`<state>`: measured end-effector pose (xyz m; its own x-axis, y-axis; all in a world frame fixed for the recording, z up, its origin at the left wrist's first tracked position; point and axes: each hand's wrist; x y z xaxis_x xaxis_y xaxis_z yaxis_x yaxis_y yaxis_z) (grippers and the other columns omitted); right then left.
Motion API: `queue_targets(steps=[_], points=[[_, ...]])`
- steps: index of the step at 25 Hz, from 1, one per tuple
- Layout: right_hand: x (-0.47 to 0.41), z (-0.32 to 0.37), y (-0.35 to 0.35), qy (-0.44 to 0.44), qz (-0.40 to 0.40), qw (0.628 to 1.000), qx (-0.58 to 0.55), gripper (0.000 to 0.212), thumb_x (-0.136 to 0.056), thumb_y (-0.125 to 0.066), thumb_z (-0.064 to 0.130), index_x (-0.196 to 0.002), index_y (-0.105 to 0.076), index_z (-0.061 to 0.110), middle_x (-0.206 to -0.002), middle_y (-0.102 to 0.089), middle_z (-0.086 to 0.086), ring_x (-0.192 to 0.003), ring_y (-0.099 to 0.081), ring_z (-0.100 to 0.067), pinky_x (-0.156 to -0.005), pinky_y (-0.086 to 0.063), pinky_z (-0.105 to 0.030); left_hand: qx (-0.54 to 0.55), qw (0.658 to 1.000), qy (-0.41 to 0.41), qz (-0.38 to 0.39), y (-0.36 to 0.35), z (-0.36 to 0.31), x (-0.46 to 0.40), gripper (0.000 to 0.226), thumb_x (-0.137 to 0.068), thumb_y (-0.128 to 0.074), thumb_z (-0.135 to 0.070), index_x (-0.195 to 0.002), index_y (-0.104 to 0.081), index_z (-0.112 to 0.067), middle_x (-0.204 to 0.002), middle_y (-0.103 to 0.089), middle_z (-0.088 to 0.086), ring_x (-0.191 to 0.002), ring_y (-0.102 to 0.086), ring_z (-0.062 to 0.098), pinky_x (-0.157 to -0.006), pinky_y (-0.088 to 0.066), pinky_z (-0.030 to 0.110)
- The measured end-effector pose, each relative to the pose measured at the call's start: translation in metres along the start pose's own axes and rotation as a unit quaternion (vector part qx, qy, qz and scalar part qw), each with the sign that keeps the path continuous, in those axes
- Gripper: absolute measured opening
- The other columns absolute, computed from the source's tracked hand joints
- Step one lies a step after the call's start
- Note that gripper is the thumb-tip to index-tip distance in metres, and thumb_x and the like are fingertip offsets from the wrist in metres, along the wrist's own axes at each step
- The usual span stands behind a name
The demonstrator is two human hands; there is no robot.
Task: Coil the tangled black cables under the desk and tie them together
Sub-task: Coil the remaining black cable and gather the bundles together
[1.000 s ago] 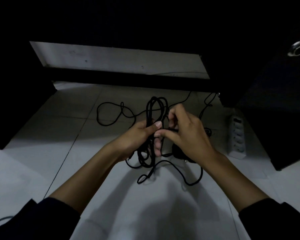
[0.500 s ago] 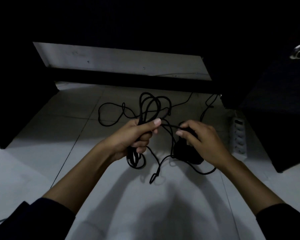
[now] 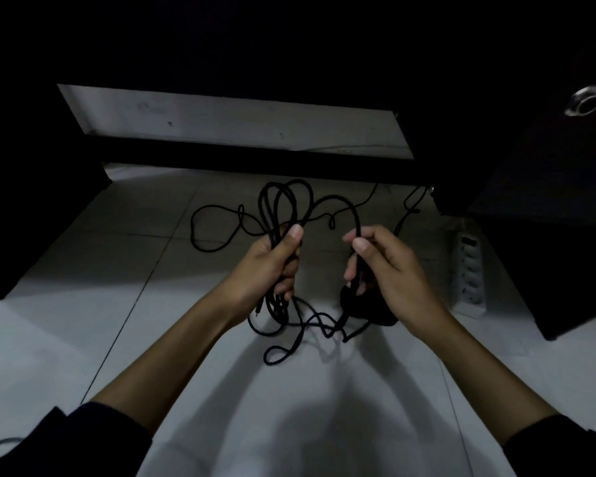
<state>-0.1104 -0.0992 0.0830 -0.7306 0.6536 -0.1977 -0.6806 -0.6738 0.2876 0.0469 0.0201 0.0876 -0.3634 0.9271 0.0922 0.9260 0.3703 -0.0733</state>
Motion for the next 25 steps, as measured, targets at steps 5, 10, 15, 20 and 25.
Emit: queue_targets(steps=[5, 10, 15, 20, 25], points=[[-0.009, 0.019, -0.022, 0.001, -0.066, 0.997, -0.036, 0.008, -0.099, -0.050, 0.026, -0.094, -0.053, 0.022, -0.062, -0.062, 0.002, -0.060, -0.060, -0.014, -0.062, -0.051, -0.036, -0.036, 0.999, -0.029, 0.012, -0.017, 0.000, 0.002, 0.034, -0.100, -0.039, -0.038, -0.074, -0.042, -0.016, -0.050, -0.031, -0.009, -0.041, -0.032, 0.009, -0.049, -0.043, 0.026], [-0.013, 0.023, -0.032, 0.001, -0.101, 0.994, 0.031, 0.014, -0.097, -0.054, 0.030, -0.089, -0.059, 0.019, -0.078, -0.066, 0.003, -0.071, -0.063, -0.007, -0.058, -0.048, -0.027, -0.044, 0.998, -0.043, 0.003, -0.029, -0.001, 0.002, 0.035, -0.098, -0.048, -0.026, -0.108, -0.053, 0.007, -0.044, -0.043, -0.009, -0.039, -0.033, 0.008, -0.049, -0.041, 0.027], [-0.013, 0.022, -0.037, -0.024, -0.110, 0.994, 0.011, 0.018, -0.096, -0.055, 0.028, -0.088, -0.059, 0.013, -0.077, -0.070, -0.002, -0.060, -0.063, -0.009, -0.049, -0.045, -0.023, -0.053, 0.997, -0.060, -0.002, -0.028, -0.003, 0.003, 0.022, -0.096, -0.053, -0.017, -0.100, -0.057, 0.005, -0.051, -0.057, -0.007, -0.037, -0.037, 0.005, -0.046, -0.038, 0.027], [-0.006, 0.021, -0.036, -0.043, -0.109, 0.993, -0.023, 0.009, -0.094, -0.059, 0.024, -0.091, -0.055, 0.016, -0.077, -0.065, 0.000, -0.053, -0.064, -0.012, -0.050, -0.054, -0.027, -0.055, 0.994, -0.058, -0.070, -0.028, 0.001, 0.000, 0.019, -0.094, -0.058, -0.016, -0.078, -0.061, -0.007, -0.052, -0.052, -0.004, -0.037, -0.040, 0.006, -0.039, -0.038, 0.020], [-0.005, 0.016, -0.027, -0.041, -0.074, 0.995, -0.046, 0.006, -0.093, -0.060, 0.015, -0.088, -0.058, 0.017, -0.082, -0.065, -0.005, -0.059, -0.067, -0.016, -0.052, -0.056, -0.029, -0.057, 0.991, -0.077, -0.093, -0.033, 0.005, 0.003, 0.029, -0.096, -0.056, -0.015, -0.067, -0.053, -0.017, -0.044, -0.045, -0.010, -0.036, -0.035, 0.004, -0.037, -0.030, 0.018]])
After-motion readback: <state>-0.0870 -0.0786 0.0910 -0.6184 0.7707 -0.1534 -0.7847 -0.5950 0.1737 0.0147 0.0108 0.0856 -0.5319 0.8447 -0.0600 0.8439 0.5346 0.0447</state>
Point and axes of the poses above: each hand's wrist, its own x-axis away from the middle knuckle, its own y-axis out of the back of the hand, z = x × y
